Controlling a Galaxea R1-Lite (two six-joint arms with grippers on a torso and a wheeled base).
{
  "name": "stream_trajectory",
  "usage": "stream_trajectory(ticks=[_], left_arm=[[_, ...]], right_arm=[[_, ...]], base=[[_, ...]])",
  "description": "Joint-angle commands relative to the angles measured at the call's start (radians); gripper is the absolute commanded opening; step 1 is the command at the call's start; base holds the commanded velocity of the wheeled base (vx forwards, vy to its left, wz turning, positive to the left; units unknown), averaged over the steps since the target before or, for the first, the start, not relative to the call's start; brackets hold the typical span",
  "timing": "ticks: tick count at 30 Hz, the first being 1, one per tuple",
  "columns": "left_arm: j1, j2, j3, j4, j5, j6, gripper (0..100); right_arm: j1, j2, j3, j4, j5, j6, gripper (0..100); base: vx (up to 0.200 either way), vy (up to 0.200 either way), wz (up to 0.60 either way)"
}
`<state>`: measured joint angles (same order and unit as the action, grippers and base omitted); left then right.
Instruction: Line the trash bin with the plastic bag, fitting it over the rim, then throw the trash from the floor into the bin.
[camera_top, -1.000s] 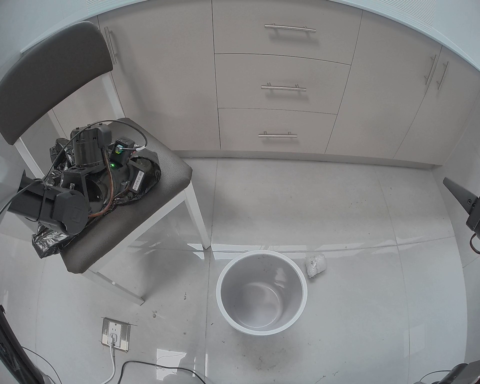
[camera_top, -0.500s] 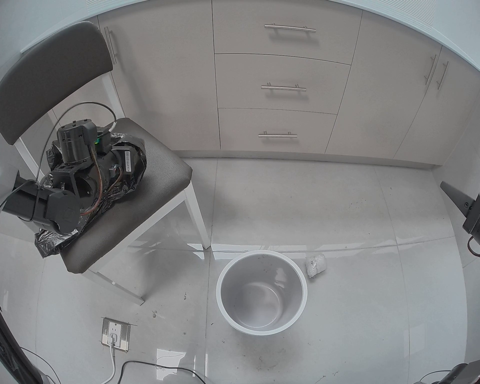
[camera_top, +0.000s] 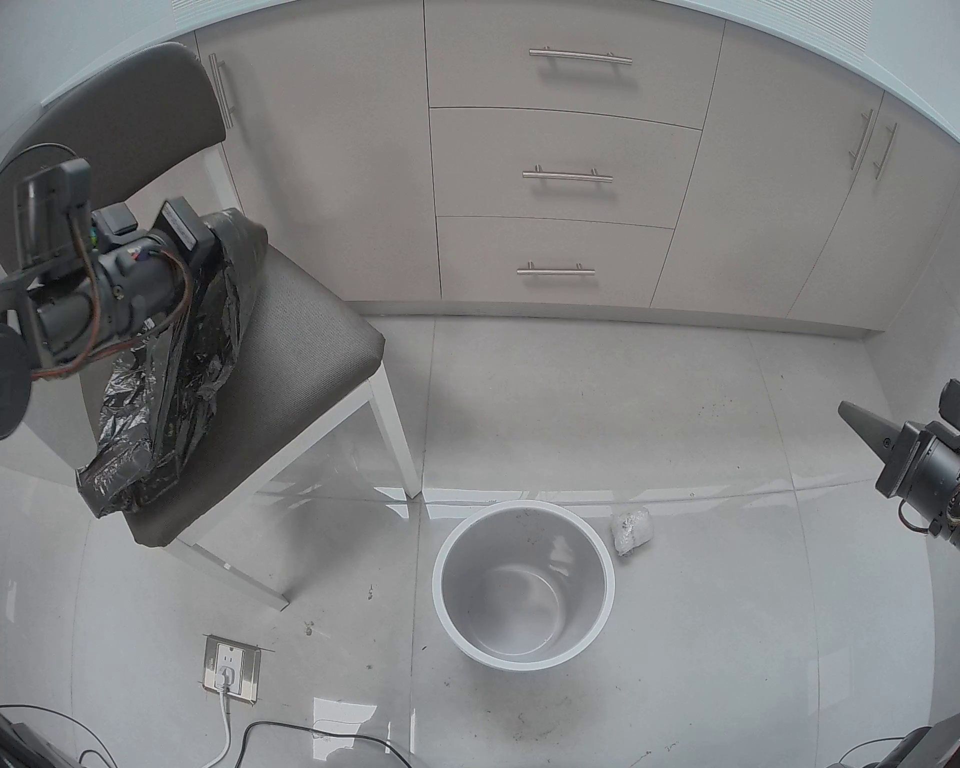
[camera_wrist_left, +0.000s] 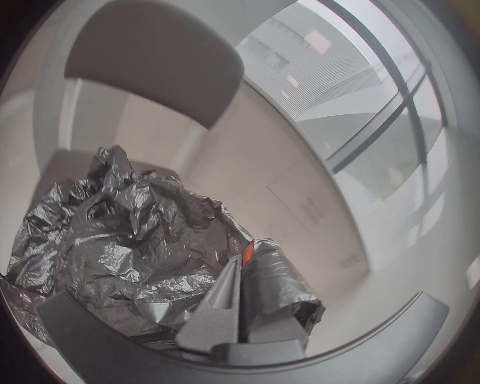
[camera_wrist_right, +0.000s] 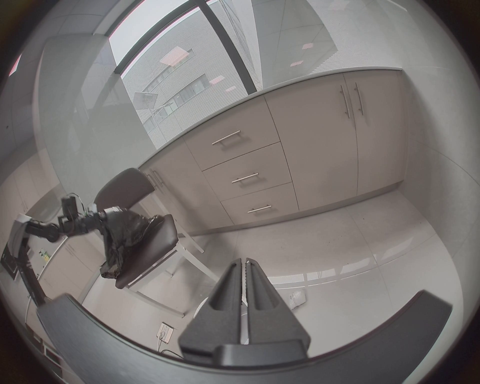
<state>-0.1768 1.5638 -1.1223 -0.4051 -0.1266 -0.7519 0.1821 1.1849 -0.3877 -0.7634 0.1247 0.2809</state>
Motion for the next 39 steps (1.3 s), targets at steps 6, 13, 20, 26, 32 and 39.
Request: stream_trajectory(ticks=[6,13,20,26,32,39], left_arm=[[-0.271,-0.294,0.001,0.158,-0.298,-0.468,0],[-0.570,-0.162,-0.076,0.178,0.076,-0.241,0],[-0.638,-0.076,-0.203,0.318,0.294,-0.141,0],[-0.679,0.002,-0.353,0.462,0.472,-0.129,0],[-0.707,0.015,-0.455,0.494,0.492,-0.070,0],[-0.767,-0.001,-0.482,0.509,0.490,-0.067,0]], right_arm=[[0.143,0.107,0.101,-0.094,-0.053,-0.068,0],[0.261,0.157,0.115,-0.097,-0.163,-0.066,0],[0.307,0.202,0.128,-0.099,-0.201,-0.060,0],[0.401,0.259,0.170,-0.189,-0.224,-0.068,0],[0.484,0.349,0.171,-0.246,-0.370,-0.071,0],[0.565,0.437,0.154,-0.315,-0.375,-0.081,100]], base=[[0.000,0.000,0.00],[0.000,0.000,0.00],[0.000,0.000,0.00],[0.000,0.000,0.00],[0.000,0.000,0.00],[0.000,0.000,0.00]])
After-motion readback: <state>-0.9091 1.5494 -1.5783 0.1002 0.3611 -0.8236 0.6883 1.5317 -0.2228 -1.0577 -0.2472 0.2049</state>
